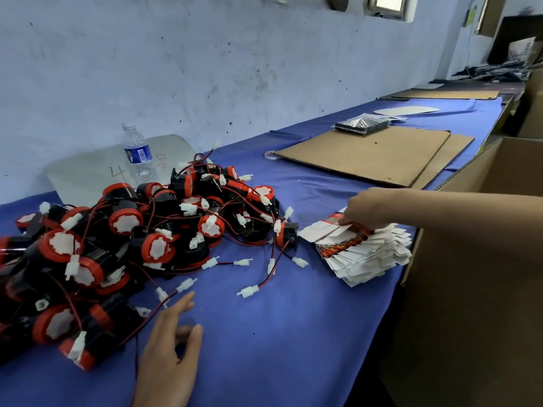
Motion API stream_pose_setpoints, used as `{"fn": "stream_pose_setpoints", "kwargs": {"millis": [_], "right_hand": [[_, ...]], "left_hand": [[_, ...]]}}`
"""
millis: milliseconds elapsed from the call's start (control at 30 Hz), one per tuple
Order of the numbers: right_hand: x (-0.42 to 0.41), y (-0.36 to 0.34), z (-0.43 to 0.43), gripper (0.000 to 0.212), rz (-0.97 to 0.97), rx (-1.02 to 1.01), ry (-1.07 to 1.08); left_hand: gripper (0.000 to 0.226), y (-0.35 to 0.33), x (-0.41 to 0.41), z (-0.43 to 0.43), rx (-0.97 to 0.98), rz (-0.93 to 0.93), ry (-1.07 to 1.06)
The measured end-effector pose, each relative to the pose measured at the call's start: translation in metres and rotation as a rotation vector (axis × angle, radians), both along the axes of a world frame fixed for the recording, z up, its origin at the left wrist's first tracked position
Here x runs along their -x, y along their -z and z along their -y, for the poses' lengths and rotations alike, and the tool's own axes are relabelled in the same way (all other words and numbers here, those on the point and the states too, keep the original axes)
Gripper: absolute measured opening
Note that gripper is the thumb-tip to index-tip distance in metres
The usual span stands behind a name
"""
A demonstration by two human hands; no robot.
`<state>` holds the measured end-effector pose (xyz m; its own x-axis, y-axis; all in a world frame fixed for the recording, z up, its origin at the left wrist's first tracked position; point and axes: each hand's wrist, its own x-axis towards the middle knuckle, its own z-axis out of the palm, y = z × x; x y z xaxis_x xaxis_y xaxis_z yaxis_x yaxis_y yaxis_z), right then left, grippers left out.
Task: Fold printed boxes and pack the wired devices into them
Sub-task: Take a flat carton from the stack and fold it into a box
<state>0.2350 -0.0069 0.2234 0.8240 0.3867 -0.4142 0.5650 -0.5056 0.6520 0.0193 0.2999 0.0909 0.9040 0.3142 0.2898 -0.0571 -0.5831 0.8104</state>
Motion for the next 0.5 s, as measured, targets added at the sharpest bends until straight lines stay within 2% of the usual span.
{"fn": "stream_pose_setpoints", "kwargs": {"millis": [67,167,233,300,333,367,433,500], "right_hand": [[0.001,0.008,0.008,0.047,0.116,0.020,-0.092],[-0.002,0.017,0.023,0.055,0.331,0.007,-0.202],[-0.004,0.008,0.030,0.055,0.490,-0.010,-0.177],[-0.002,-0.013,0.035,0.045,0.611,-0.048,-0.127],[0.000,-0.023,0.036,0.040,0.671,-0.131,-0.134],[0.003,-0.032,0.035,0.037,0.726,-0.290,-0.178],[0.017,-0.042,0.023,0.038,0.706,-0.860,-0.272],[0.046,-0.045,-0.009,0.039,0.374,-1.513,-0.243]], "left_hand": [[0.063,0.002,-0.001,-0.001,-0.006,0.014,0.010],[0.060,0.004,-0.001,-0.002,-0.021,0.032,0.014],[0.057,0.005,-0.001,-0.002,-0.027,0.023,0.021],[0.056,0.005,-0.001,-0.001,-0.032,0.020,0.019],[0.057,0.005,-0.001,-0.001,-0.027,0.026,0.012],[0.059,0.005,-0.002,-0.001,-0.019,0.038,0.010],[0.063,0.003,-0.003,0.002,0.029,0.053,0.017],[0.070,-0.001,-0.004,0.005,0.143,0.077,0.022]]}}
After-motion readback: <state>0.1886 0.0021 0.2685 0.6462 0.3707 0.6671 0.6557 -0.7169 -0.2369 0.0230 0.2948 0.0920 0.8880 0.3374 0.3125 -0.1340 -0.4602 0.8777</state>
